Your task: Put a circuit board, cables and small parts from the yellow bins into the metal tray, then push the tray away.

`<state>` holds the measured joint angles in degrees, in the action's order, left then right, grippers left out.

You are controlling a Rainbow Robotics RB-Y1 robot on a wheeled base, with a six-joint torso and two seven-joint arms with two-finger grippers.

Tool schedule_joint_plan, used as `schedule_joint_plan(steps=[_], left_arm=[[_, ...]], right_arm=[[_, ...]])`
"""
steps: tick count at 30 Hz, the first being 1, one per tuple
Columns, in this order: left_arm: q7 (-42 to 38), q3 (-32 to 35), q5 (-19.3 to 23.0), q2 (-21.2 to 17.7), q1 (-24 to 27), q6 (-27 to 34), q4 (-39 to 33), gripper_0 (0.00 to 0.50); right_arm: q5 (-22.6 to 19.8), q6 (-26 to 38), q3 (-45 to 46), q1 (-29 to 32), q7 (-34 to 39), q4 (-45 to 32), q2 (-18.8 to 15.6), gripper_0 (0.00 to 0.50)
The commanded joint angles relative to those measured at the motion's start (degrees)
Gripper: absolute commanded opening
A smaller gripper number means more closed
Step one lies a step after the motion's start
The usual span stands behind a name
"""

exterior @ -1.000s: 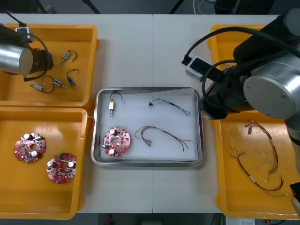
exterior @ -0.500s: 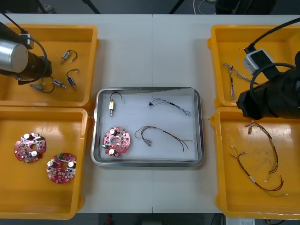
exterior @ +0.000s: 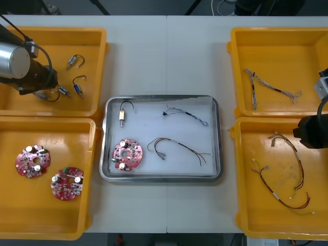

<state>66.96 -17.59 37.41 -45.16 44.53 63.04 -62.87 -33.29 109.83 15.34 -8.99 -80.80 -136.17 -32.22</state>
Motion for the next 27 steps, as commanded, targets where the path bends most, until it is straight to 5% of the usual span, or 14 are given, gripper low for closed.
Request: schedule_joint_plan(steps=[1, 4, 6, 12, 27], left_arm=[[0.9, 0.8, 0.6, -2.4, -0.8, 0.4, -1.8, 0.313], [1.2, 0.8, 0.6, -2.4, -0.9, 0.4, -1.8, 0.467], [1.5, 0.9, 0.6, -2.4, -0.8, 0.4, -1.8, 0.495], [2.8, 2.5, 0.6, -2.4, -0.8, 1.9, -2.1, 0.5], [6.3, 13.5, -0.8, -2.5, -0.5, 17.7, -10.3, 0.5]], right_arm=[[-1.5, 0.2, 4.9, 4.6, 2.7, -2.2, -1.8, 0.5], [-1.9, 0.2, 5.6, 6.5, 2.9, -2.3, -1.8, 0.5], [-2.1, 0.2, 5.8, 7.2, 3.3, -2.3, -1.8, 0.5], [-2.8, 0.2, 6.0, 9.3, 4.3, -2.3, -1.3, 0.5], [-4.9, 0.2, 7.4, 8.5, 6.0, -0.3, -0.6, 0.5]])
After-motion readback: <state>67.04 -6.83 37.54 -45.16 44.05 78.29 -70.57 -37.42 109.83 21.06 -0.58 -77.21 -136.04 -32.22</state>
